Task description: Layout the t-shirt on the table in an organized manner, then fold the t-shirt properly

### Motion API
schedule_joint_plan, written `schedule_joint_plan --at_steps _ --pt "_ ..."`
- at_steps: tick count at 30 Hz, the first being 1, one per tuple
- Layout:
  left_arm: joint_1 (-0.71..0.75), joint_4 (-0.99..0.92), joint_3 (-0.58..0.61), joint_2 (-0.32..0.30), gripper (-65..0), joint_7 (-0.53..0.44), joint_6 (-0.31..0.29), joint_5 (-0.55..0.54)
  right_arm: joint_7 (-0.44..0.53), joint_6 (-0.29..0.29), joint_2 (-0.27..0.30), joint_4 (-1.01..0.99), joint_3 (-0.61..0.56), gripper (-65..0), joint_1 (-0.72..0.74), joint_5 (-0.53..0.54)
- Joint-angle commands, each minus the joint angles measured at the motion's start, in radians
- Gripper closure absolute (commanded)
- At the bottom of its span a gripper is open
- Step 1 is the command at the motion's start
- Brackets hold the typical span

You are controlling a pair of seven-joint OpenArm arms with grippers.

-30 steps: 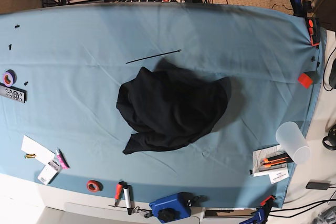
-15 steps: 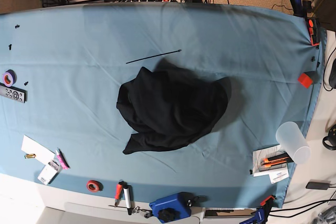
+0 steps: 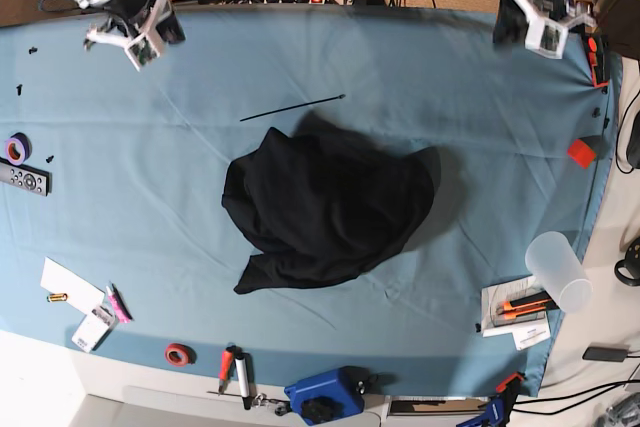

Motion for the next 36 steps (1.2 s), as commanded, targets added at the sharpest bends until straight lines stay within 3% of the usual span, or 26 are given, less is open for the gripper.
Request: schedule_joint_plan --at_steps 1,7,8,10,11,12,17,22,27,30,36 --pt "-0.010 0.015 -0.003 -0.005 0.0 -0.018 0.000 -0.008 0.032 -0.005 0.011 0.016 0.008 0.0 0.007 -0.013" --pt "-0.101 0.015 -0.003 -0.005 0.0 -0.021 -0.001 -0.008 0.047 -0.004 0.010 0.016 0.008 0.0 0.019 -0.101" --pt "-0.110 0.015 -0.002 -0.005 -4.7 -0.024 -0.001 -0.008 0.050 -0.003 0.010 0.016 0.008 -5.0 0.019 -0.115" --pt "-0.127 0.015 -0.002 -0.005 -17.0 -0.056 0.000 -0.008 0.083 -0.005 0.005 0.016 0.008 -23.0 0.020 -0.149" --pt "-0.135 0.015 -0.002 -0.005 -22.2 -0.077 0.000 -0.008 0.114 -0.006 0.001 0.016 0.008 -29.1 0.023 -0.158" --pt "-0.146 0.015 -0.002 -0.005 -25.8 -0.095 -0.001 -0.008 0.142 -0.006 -0.008 0.016 0.008 -31.3 0.034 -0.157" --pt "-0.227 0.015 -0.002 -0.005 -27.3 -0.100 0.000 -0.008 0.158 -0.076 -0.071 0.016 0.005 -31.3 0.195 -0.153" --pt "-0.303 -0.053 -0.002 -0.006 -27.3 -0.100 0.000 -0.008 0.135 -0.066 -0.132 -0.001 -0.019 -31.3 0.372 -0.070" --pt "-0.338 -0.087 -0.002 -0.005 -27.3 -0.100 -0.001 -0.008 0.139 -0.007 -0.191 -0.209 -0.170 -31.3 0.515 -0.089" --pt "-0.341 -0.087 -0.002 -0.005 -27.3 -0.100 0.000 -0.008 0.140 -0.028 -0.228 -0.324 -0.261 -31.3 0.592 -0.179" --pt "-0.344 -0.087 -0.002 -0.005 -27.3 -0.100 0.000 -0.008 0.149 -0.039 -0.306 -0.503 -0.387 -31.3 0.708 -0.228"
